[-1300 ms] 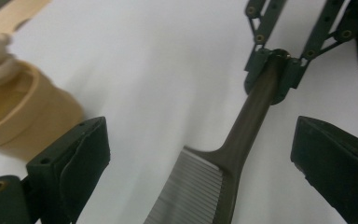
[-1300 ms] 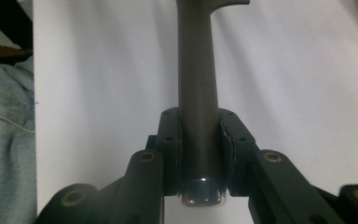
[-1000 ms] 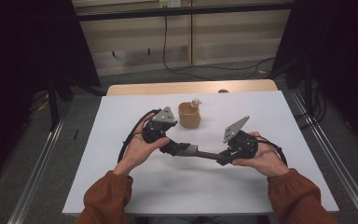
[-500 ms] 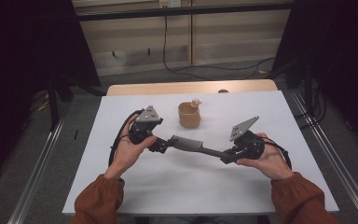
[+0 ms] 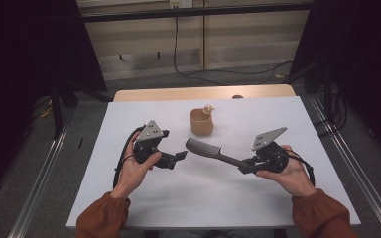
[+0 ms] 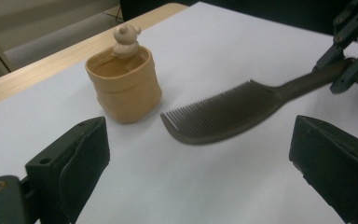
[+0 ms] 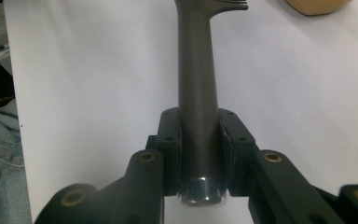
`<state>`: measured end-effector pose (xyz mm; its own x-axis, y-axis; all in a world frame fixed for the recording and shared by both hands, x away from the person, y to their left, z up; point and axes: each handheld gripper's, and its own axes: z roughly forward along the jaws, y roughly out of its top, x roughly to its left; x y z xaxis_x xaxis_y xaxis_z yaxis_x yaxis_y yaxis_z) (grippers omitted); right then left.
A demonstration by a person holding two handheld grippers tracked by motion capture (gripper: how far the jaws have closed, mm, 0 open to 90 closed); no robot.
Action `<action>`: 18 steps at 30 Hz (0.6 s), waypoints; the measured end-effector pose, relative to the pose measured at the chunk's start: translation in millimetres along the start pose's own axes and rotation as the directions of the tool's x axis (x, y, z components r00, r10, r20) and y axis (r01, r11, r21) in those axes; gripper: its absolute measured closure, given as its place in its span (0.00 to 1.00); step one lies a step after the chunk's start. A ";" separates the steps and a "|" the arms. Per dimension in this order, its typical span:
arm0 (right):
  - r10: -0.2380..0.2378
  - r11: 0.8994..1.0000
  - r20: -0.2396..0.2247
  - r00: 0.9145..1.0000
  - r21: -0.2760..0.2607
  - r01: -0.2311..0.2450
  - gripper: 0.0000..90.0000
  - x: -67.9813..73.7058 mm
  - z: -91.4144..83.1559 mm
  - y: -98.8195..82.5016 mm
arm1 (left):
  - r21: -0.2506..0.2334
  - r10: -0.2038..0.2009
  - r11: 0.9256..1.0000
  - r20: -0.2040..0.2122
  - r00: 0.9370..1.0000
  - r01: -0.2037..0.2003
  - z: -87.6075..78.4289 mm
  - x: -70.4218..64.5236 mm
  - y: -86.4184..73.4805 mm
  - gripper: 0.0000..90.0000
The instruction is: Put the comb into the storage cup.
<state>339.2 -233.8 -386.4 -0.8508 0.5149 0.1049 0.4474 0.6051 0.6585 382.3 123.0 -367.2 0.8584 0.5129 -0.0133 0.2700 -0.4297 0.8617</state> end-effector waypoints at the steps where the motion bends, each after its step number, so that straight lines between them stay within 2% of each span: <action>1: 0.006 1.000 -0.002 1.000 0.001 -0.006 0.81 1.0 -0.3 -1.4 | -0.008 0.007 1.000 0.001 1.000 -0.007 -0.9 -1.1 -1.7 0.06; 2: 0.003 1.000 0.002 1.000 -0.001 -0.003 0.81 1.3 -0.7 -2.9 | -0.015 -0.008 1.000 0.011 1.000 0.008 -1.5 -3.5 -3.9 0.06; 6: 0.033 0.999 0.013 0.999 -0.033 -0.033 0.81 0.8 -4.2 -9.4 | -0.027 -0.010 1.000 0.006 1.000 0.011 -3.5 -7.1 -12.2 0.05; 10: 0.058 0.996 0.008 0.998 -0.072 -0.058 0.81 2.1 -6.0 -18.7 | -0.025 -0.024 0.999 -0.019 1.000 0.024 -2.7 -10.5 -24.1 0.05; 11: 0.062 0.995 0.021 0.998 -0.077 -0.060 0.81 3.0 -5.1 -21.2 | -0.034 -0.035 0.999 -0.023 0.999 0.034 -2.3 -12.5 -25.8 0.05; 15: 0.061 0.994 0.006 0.998 -0.093 -0.060 0.81 2.9 -1.0 -24.3 | -0.077 -0.035 0.997 -0.042 0.998 0.032 -4.8 -18.8 -30.3 0.04; 16: 0.057 0.994 0.003 0.998 -0.091 -0.057 0.81 3.1 0.1 -24.1 | -0.093 -0.046 0.995 -0.041 0.998 0.042 -4.6 -20.2 -31.9 0.04; 18: 0.031 0.996 0.010 0.999 -0.088 -0.029 0.81 4.7 2.9 -23.4 | -0.099 -0.045 0.994 -0.054 0.998 0.040 -3.8 -21.2 -34.6 0.04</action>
<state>325.6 -243.7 -403.5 -0.8338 0.5394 0.1173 0.4463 0.5337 0.7183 353.1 129.8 -394.8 0.8206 0.5710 -0.0252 0.2598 -0.3333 0.9063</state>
